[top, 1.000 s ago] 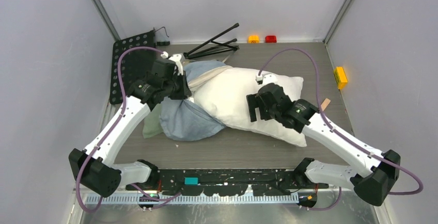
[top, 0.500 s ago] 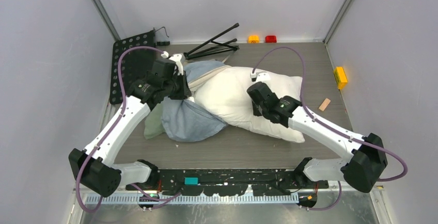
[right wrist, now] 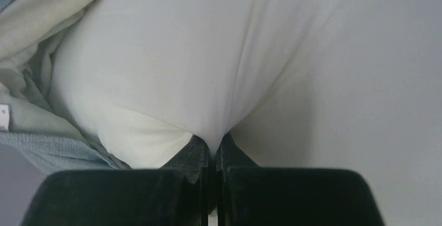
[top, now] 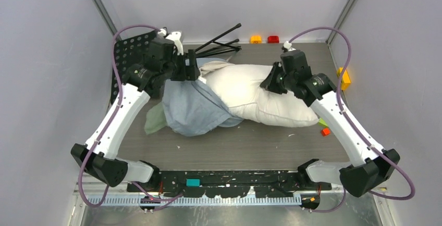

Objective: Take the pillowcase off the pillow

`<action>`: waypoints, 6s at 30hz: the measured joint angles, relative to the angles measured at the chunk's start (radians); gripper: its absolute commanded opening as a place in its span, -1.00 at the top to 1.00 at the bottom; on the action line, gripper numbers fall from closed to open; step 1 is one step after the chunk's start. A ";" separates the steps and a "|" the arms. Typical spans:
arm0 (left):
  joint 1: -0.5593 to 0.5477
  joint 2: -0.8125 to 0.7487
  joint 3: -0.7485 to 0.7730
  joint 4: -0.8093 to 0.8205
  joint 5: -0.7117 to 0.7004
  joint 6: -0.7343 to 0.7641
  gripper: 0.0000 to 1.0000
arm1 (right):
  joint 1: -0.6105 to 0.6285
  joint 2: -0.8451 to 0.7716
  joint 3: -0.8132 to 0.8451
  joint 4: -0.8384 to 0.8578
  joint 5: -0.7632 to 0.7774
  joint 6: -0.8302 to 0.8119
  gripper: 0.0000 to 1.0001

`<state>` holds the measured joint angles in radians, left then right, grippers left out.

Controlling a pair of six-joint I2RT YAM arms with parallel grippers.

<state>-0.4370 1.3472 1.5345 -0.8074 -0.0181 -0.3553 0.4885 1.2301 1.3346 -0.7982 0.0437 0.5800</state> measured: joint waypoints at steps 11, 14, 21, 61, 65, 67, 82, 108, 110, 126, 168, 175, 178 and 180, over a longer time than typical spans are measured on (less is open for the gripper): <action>-0.240 -0.152 -0.122 0.005 -0.021 -0.217 -1.00 | -0.063 0.055 -0.105 0.188 -0.108 0.322 1.00; -0.478 -0.195 -0.173 0.005 -0.122 -0.309 -0.99 | -0.063 0.058 -0.116 0.227 -0.119 0.366 1.00; -0.682 -0.201 -0.220 -0.038 -0.502 -0.573 -0.99 | -0.063 0.061 -0.125 0.263 -0.136 0.409 0.99; -0.058 -0.377 -0.407 0.053 -0.414 -0.173 1.00 | -0.376 0.097 0.099 0.060 -0.352 0.058 -0.70; -0.053 -0.351 -0.291 0.019 -0.294 -0.137 1.00 | -0.347 0.103 0.172 0.028 -0.354 -0.055 -0.74; -0.052 -0.328 -0.239 0.012 -0.245 -0.134 1.00 | -0.289 0.108 0.228 -0.013 -0.329 -0.095 -0.75; -0.051 -0.317 -0.190 -0.022 -0.086 -0.158 1.00 | 0.398 0.215 0.340 -0.048 0.026 -0.365 -0.77; -0.183 -0.042 0.017 -0.237 -0.228 0.080 -0.72 | 0.517 0.103 -0.071 0.186 0.301 -0.307 0.99; -0.184 -0.010 0.016 -0.246 -0.272 0.086 -0.43 | 0.518 0.095 -0.086 0.206 0.317 -0.299 1.00; -0.009 -0.093 -0.119 -0.092 -0.228 0.058 0.76 | 0.275 -0.232 -0.286 0.239 0.402 -0.139 0.99; 0.023 -0.107 -0.249 -0.012 -0.164 0.047 0.73 | 0.210 -0.727 -0.386 0.175 0.730 -0.145 0.99; 0.038 -0.046 -0.282 -0.008 -0.205 0.049 0.81 | 0.203 -0.756 -0.386 0.203 0.819 -0.195 1.00; 0.040 -0.011 -0.283 -0.009 -0.221 0.049 0.80 | 0.201 -0.760 -0.391 0.219 0.839 -0.209 1.00; 0.040 -0.006 -0.290 -0.004 -0.236 0.049 0.80 | 0.201 -0.760 -0.396 0.228 0.865 -0.213 1.00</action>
<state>-0.3969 1.3415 1.2446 -0.8112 -0.2543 -0.3061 0.6891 0.4706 0.9382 -0.5705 0.9089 0.3672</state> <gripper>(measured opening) 0.101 0.077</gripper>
